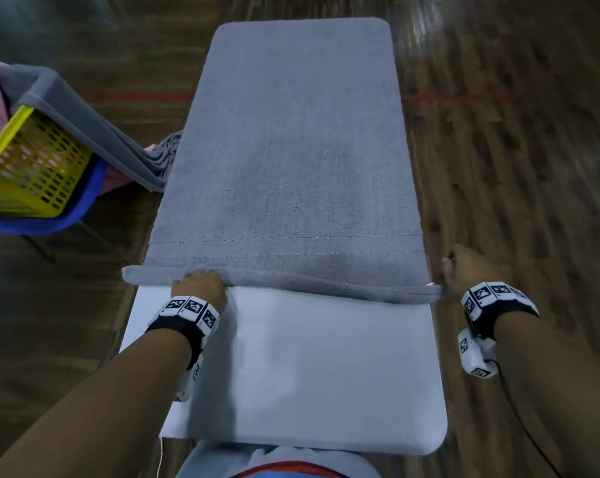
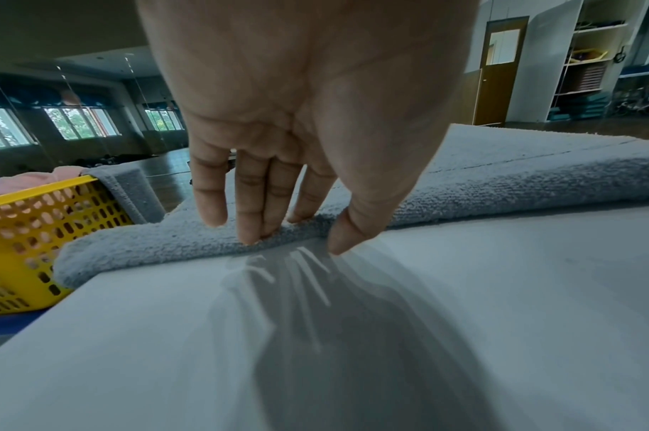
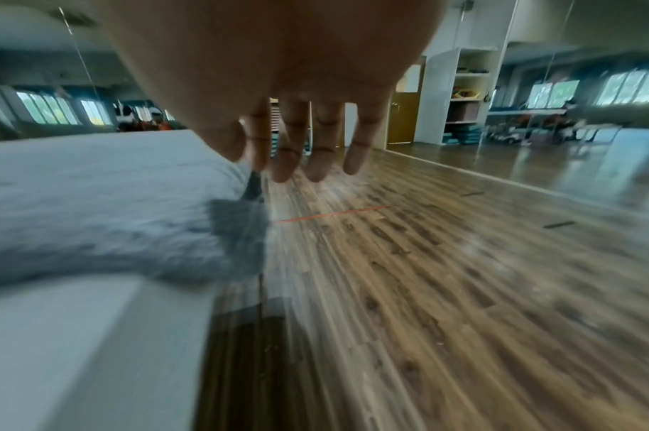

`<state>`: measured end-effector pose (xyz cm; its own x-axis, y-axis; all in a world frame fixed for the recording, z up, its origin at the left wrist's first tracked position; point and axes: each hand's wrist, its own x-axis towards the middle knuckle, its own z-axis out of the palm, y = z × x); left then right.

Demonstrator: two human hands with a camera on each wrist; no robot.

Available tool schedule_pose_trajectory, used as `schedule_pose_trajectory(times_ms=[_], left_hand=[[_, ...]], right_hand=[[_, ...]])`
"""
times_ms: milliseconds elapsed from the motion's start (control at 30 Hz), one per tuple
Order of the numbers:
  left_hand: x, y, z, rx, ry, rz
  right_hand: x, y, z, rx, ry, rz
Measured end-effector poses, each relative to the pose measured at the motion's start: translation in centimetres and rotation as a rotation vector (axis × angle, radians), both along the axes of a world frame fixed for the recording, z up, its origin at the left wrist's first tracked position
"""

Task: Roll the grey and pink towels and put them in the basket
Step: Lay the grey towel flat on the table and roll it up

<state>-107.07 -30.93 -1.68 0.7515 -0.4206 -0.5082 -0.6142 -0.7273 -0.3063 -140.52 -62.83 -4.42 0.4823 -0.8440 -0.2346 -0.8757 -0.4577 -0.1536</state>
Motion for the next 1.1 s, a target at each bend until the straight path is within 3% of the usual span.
schedule_pose_trajectory(times_ms=[100, 267, 500, 700, 933, 1100], left_hand=[[-0.1, 0.2, -0.1, -0.004, 0.002, 0.004], [0.0, 0.3, 0.0, -0.007, 0.012, -0.011], [-0.3, 0.5, -0.3, -0.024, 0.006, -0.013], [-0.7, 0.7, -0.4, -0.024, -0.001, 0.009], [-0.8, 0.9, -0.6, -0.028, 0.023, 0.040], [-0.7, 1.1, -0.5, -0.028, 0.049, 0.058]], right_hand=[[0.9, 2.7, -0.9, 0.106, -0.186, 0.192], [0.3, 4.5, -1.0, 0.118, -0.096, 0.436], [-1.5, 4.1, -0.8, 0.013, 0.003, 0.414], [-2.0, 4.4, -1.0, -0.031, -0.113, 0.391], [-1.5, 2.1, -0.3, 0.087, -0.148, 0.255], [-0.7, -0.7, -0.6, 0.200, -0.057, 0.105]])
